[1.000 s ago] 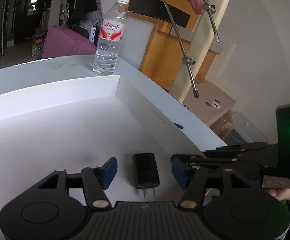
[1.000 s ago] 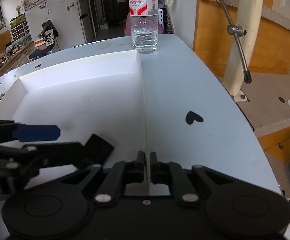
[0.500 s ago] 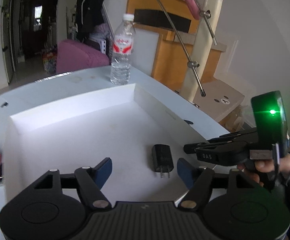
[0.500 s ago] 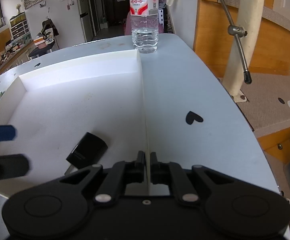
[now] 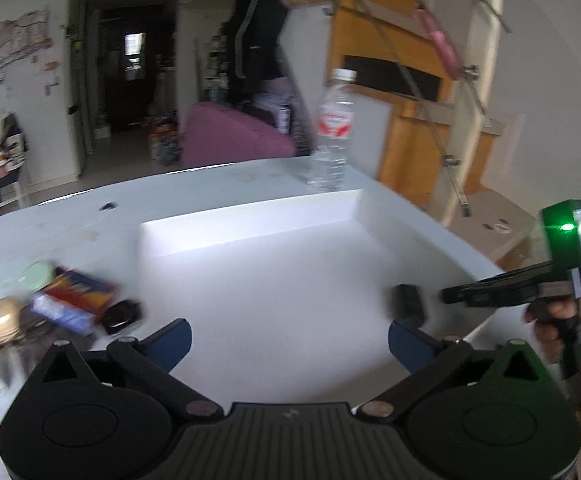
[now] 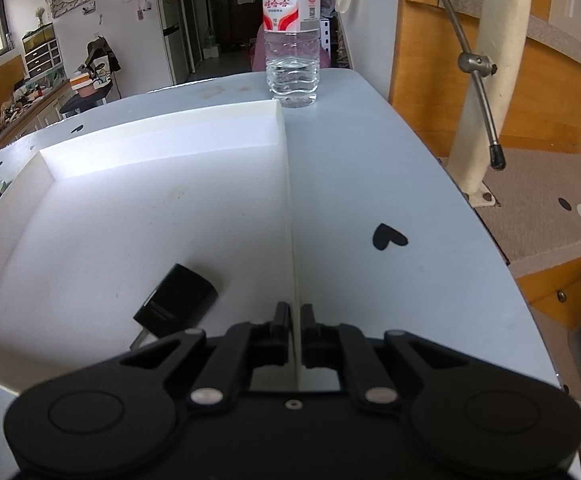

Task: Organize rigid objects
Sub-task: 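Return the left tool to the table and grasp the white charger, then place the white charger in the tray beside the black charger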

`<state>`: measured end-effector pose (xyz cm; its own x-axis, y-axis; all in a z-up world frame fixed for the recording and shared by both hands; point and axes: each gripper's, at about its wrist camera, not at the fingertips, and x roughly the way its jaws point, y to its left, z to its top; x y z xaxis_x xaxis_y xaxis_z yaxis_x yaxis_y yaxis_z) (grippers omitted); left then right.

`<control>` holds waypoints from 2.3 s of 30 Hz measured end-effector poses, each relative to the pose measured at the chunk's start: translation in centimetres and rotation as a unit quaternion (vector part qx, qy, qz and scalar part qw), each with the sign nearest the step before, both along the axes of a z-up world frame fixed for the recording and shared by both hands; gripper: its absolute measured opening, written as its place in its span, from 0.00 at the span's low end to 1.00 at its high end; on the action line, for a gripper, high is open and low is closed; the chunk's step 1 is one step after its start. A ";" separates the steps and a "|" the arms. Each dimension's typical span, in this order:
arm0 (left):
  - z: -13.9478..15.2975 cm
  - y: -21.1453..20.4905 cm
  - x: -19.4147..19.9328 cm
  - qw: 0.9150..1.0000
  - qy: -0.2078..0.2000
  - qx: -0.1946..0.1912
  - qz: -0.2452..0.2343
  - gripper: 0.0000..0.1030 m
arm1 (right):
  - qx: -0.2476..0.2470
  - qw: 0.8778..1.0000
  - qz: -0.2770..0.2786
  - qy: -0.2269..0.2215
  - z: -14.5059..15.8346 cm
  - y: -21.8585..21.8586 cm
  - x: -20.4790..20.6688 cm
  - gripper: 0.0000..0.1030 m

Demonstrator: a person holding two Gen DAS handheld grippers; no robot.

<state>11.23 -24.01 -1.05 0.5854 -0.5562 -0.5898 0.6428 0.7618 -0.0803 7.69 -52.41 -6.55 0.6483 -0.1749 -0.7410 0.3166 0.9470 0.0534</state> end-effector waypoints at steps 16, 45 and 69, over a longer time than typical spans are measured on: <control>-1.8 13.6 4.8 0.981 -0.010 0.040 0.191 1.00 | -0.002 1.000 0.004 -0.001 0.0 0.0 0.0 0.05; -7.3 17.2 12.9 0.935 0.032 0.064 0.348 0.61 | -0.002 1.000 0.009 -0.005 0.0 0.1 -0.2 0.05; -2.2 16.9 7.5 0.957 -0.041 0.033 0.285 0.42 | -0.002 1.000 0.009 -0.005 0.0 0.1 -0.2 0.05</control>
